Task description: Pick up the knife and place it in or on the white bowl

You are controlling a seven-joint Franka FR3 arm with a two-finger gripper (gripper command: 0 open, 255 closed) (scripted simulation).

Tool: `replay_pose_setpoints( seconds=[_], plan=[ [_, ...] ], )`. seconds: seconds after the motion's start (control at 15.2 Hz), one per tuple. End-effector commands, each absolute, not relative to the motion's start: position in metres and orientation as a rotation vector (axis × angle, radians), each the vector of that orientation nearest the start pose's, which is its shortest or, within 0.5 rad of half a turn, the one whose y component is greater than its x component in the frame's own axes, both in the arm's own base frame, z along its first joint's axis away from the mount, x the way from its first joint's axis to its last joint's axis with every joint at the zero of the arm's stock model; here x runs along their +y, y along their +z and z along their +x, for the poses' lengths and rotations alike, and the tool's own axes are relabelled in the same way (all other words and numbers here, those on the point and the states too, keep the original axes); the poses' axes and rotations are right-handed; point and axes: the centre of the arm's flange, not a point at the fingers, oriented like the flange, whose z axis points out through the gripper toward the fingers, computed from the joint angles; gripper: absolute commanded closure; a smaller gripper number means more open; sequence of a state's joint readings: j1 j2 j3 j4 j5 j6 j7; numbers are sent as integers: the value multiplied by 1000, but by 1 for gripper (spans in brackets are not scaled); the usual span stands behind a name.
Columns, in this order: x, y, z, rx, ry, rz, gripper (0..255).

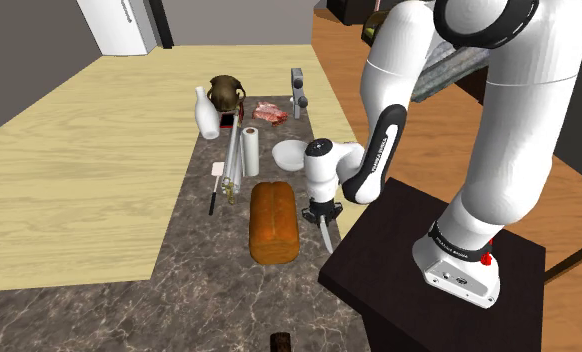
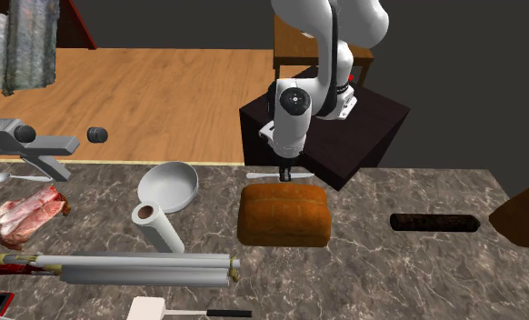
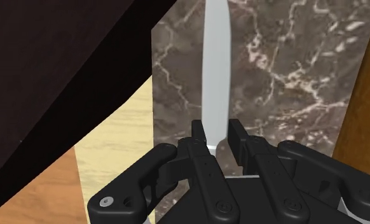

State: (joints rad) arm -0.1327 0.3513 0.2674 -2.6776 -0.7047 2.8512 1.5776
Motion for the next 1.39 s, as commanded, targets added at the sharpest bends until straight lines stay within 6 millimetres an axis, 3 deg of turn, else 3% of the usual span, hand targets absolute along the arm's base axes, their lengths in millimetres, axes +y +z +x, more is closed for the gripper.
replay_pose_setpoints(
  seconds=[0.0, 1.32],
  plan=[
    [98, 126, 360, 1216, 67, -3039, 255],
    [98, 231, 360, 1216, 67, -3039, 255]
  ],
)
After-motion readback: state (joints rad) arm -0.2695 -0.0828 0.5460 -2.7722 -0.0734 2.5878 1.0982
